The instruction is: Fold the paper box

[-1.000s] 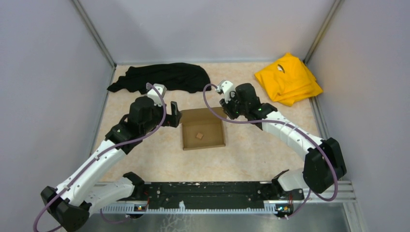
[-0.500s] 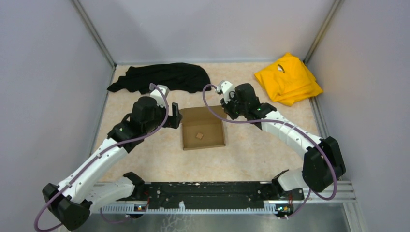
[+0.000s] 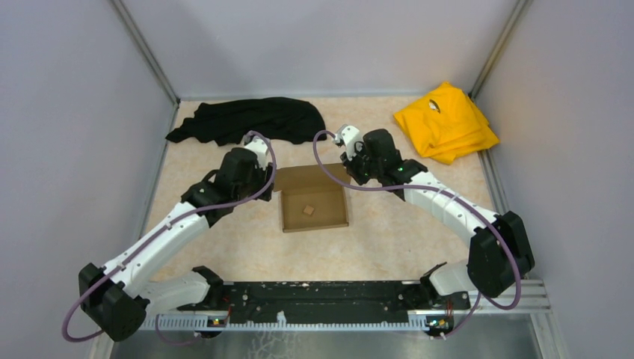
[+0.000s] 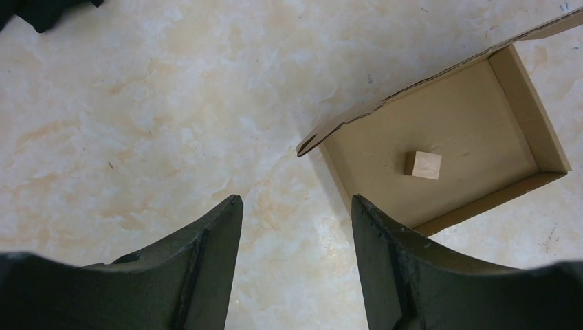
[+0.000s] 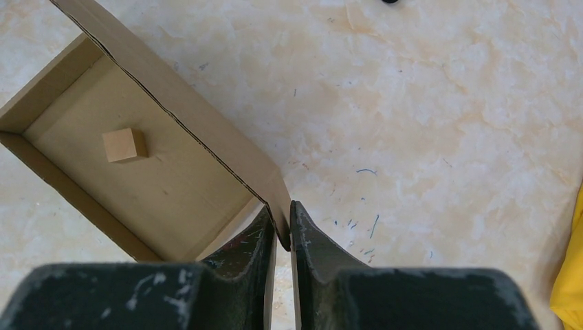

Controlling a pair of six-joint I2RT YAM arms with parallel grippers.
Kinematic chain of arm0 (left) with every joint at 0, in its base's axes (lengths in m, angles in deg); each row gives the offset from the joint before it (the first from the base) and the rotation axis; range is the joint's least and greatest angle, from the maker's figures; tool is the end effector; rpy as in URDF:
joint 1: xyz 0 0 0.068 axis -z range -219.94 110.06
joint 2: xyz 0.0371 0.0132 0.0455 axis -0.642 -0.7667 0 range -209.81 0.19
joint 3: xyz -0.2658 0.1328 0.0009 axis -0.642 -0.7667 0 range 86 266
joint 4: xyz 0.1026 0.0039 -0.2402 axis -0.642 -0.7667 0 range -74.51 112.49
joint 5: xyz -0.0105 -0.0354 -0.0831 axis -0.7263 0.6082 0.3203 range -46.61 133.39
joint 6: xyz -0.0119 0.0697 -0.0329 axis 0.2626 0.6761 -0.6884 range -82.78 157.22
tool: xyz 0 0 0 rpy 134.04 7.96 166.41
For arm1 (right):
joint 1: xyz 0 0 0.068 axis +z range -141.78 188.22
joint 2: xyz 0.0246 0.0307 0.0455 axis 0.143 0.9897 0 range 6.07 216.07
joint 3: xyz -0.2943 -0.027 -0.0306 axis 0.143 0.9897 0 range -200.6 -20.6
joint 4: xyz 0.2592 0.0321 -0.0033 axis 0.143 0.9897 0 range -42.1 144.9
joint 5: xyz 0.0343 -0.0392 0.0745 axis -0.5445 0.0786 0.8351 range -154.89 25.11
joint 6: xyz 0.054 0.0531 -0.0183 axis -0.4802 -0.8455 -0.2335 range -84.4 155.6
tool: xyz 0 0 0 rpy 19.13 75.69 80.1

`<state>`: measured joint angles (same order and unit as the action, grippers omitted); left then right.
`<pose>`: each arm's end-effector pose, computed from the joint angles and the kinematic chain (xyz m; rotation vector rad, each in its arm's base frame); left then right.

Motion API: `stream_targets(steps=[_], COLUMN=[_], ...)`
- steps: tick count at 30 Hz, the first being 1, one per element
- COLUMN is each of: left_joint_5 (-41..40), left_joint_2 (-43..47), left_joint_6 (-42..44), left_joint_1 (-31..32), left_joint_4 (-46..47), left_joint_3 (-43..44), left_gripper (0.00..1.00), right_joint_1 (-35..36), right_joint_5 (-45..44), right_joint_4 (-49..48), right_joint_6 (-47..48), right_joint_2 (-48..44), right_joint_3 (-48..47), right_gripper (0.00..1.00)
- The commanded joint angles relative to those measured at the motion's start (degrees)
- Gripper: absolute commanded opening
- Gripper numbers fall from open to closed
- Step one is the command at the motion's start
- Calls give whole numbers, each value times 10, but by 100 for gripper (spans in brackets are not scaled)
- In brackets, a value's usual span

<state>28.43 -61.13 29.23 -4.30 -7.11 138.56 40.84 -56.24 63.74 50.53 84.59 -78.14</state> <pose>0.2057 -0.1262 0.3032 0.3923 2.1819 -0.1281 0.2677 0.1833 0.2813 -0.9737 2.0013 0.3373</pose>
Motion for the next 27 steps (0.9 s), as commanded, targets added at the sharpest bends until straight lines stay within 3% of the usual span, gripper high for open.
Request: stream_targets(steps=[1, 12, 27], left_joint_5=[-3, 33, 73], left_joint_2=[-10, -48, -81], left_joint_6=[40, 135, 173], left_joint_1=[3, 3, -1], left_joint_4=[17, 58, 56], left_joint_3=[21, 45, 54], left_gripper=[65, 57, 47], right_joint_1=[8, 8, 8], right_joint_5=[-2, -2, -4], right_joint_4=[-18, -16, -12], right_joint_6=[2, 1, 2], right_joint_2=[-1, 1, 2], right_joint_3=[-27, -26, -28], right_gripper=[12, 11, 11])
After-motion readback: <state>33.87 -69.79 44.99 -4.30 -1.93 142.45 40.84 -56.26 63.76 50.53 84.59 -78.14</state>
